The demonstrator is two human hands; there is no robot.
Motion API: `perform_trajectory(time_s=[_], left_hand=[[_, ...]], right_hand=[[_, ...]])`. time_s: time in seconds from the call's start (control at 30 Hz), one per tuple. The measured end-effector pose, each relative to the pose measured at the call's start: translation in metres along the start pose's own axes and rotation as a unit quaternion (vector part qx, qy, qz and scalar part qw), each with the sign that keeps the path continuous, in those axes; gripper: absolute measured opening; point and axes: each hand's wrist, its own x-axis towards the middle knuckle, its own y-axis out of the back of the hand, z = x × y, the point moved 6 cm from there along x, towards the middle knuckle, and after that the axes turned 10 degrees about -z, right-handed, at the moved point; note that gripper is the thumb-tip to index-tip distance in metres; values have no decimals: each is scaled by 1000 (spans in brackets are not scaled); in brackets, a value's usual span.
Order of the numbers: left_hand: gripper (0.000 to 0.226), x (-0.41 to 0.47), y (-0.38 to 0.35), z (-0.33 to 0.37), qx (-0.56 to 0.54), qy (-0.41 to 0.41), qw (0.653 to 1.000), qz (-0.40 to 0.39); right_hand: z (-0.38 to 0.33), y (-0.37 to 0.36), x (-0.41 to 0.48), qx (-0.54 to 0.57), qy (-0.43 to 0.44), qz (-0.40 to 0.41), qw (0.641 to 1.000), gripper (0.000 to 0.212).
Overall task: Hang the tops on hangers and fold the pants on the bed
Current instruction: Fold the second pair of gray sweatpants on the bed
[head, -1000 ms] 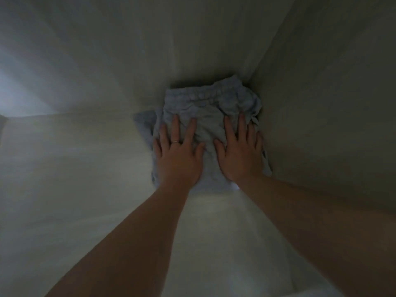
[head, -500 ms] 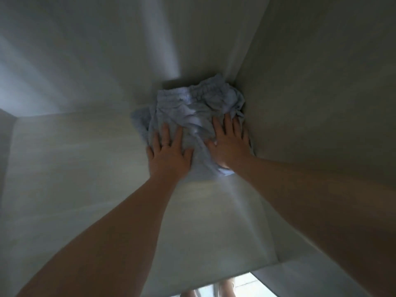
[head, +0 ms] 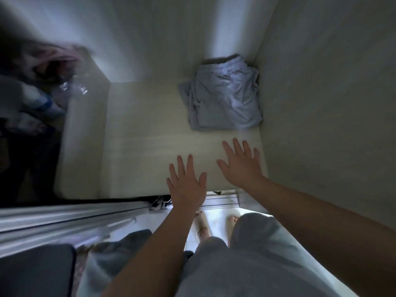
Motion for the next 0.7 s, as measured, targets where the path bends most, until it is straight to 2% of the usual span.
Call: perform_trajectory(time_s=[0.17, 0.3, 0.57, 0.7], left_hand=[[68, -75, 17, 1, -3, -16, 998, 60], [69, -123, 17, -9, 9, -10, 995, 104], [66, -238, -30, 6, -23, 84, 974, 210], [67, -302, -87, 4, -80, 172, 958, 216]], right_hand=[[-20, 10, -56, -4, 45, 4, 999, 67], [-28, 18, -97, 14, 116, 29, 993, 66], [-8, -10, -184, -67, 286, 7, 956, 64], [12, -34, -223, -108, 357, -19, 928, 65]])
